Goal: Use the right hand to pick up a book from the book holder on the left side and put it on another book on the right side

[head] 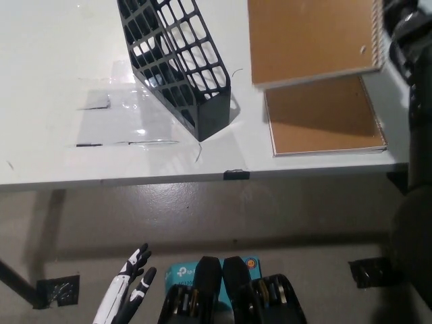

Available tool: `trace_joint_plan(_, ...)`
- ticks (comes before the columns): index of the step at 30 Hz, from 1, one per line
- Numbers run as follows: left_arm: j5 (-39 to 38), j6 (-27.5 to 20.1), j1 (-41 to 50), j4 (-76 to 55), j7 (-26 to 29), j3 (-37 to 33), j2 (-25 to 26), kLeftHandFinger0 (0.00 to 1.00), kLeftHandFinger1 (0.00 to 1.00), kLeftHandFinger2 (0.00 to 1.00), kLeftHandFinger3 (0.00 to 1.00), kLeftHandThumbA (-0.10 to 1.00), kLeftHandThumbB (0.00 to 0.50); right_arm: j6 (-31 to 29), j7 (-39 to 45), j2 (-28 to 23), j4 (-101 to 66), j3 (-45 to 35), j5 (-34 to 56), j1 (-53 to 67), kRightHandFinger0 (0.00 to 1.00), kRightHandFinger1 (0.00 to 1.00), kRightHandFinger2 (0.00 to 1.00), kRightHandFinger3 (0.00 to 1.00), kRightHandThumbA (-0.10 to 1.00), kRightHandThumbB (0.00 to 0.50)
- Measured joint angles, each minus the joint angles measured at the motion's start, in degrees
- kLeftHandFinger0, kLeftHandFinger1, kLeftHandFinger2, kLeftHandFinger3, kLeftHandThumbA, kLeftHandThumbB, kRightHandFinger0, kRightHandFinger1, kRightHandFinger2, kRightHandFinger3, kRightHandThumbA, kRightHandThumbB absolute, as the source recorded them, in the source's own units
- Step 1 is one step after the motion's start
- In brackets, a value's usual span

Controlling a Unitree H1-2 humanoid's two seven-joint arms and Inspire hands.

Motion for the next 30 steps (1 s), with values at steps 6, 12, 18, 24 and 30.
trace_joint_plan(6, 0.0, 0.0, 0.1, 0.0, 0.0, 0.0, -0.1, 1.0, 1.0, 1.0, 1.0, 0.93, 0.161, -3.6, 1.0, 0.0, 8.7, 2.0, -3.2, 1.6, 0.0, 0.2, 0.65, 1.0, -0.1, 0.045)
trace_joint_plan(12, 0.0, 0.0, 0.1, 0.0, 0.0, 0.1, -0.1, 1.0, 1.0, 1.0, 1.0, 0.95, 0.165, -8.2, 2.7, -0.3, 17.5, 3.1, -5.7, 2.0, 0.0, 0.19, 0.67, 1.0, -0.1, 0.056)
trace_joint_plan(18, 0.0, -0.2, 0.1, 0.0, 0.1, 0.1, -0.1, 1.0, 1.0, 1.0, 1.0, 0.94, 0.161, -11.1, 3.3, -2.3, 22.0, 3.0, -6.7, 1.7, 0.0, 0.03, 0.58, 0.98, -0.1, 0.093)
trace_joint_plan(24, 0.0, -0.2, 0.2, 0.0, 0.1, 0.1, -0.1, 1.0, 1.0, 1.0, 1.0, 0.94, 0.162, -12.1, 3.6, -4.5, 23.2, 3.1, -7.9, 1.7, 0.0, 0.05, 0.56, 1.0, -0.1, 0.092)
trace_joint_plan(30, 0.0, -0.2, 0.5, 0.0, 0.1, 0.1, -0.1, 1.0, 1.0, 1.0, 1.0, 0.95, 0.157, -12.6, 4.1, -6.1, 23.6, 3.1, -8.7, 1.6, 0.0, 0.07, 0.61, 1.0, -0.1, 0.1)
